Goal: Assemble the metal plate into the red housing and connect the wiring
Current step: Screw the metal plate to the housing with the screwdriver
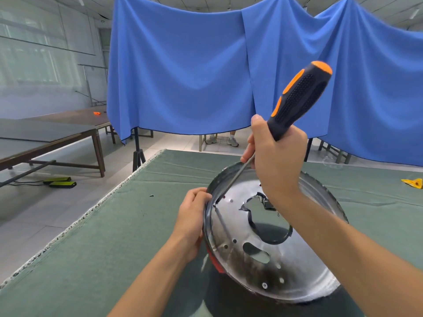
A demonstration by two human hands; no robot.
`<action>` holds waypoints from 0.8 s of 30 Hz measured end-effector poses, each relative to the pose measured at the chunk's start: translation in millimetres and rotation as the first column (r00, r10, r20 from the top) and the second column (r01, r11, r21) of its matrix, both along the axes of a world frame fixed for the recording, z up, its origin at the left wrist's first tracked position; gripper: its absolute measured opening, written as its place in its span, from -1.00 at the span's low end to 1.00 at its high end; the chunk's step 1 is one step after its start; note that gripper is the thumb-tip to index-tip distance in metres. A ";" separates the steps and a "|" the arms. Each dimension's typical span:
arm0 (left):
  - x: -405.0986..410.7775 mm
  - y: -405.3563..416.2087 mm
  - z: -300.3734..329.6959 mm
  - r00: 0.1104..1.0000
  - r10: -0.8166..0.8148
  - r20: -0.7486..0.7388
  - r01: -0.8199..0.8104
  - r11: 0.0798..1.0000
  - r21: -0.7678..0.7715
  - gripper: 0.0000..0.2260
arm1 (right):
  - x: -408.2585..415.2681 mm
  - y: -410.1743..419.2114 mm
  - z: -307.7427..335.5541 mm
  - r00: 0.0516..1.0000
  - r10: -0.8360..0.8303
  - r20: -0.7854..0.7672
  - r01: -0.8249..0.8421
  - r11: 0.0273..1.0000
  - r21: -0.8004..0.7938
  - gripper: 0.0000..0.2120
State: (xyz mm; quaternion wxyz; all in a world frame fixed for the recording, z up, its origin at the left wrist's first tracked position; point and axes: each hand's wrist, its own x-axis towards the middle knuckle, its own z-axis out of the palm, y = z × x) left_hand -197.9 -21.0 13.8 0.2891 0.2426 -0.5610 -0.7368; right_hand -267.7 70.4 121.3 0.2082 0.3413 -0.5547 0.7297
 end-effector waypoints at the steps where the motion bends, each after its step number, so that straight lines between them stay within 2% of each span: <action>1: 0.3 -1.3 0.6 0.998 0.022 -0.059 -0.022 1.000 0.007 -0.80 | 1.0 -0.4 0.4 1.000 0.022 0.014 -0.021 1.000 -0.023 -0.60; 3: 1.7 -3.6 -0.7 0.991 0.009 -0.131 -0.007 1.000 0.015 -0.75 | 2.7 -1.7 2.1 0.996 0.067 0.050 -0.063 0.995 -0.076 -0.63; 7: 4.5 -5.8 -8.7 0.987 -0.074 -0.144 0.092 0.988 0.122 -0.88 | 5.5 -3.3 7.6 0.994 0.090 0.059 -0.083 0.991 -0.109 -0.64; 12: 4.9 -7.2 -7.3 0.923 -0.169 -0.346 0.230 0.963 0.143 -0.66 | 10.5 -0.6 6.8 0.995 0.103 0.021 -0.100 0.990 -0.101 -0.62; 16: 5.3 -5.5 -6.2 0.900 -0.196 -0.390 0.271 0.951 0.149 -0.57 | 13.9 1.0 9.6 0.993 0.117 0.005 -0.116 0.987 -0.110 -0.63; 24: 5.9 -4.2 -4.7 0.887 -0.188 -0.421 0.253 0.962 0.103 -0.79 | 17.1 2.8 12.6 0.994 0.109 -0.031 -0.112 0.987 -0.112 -0.61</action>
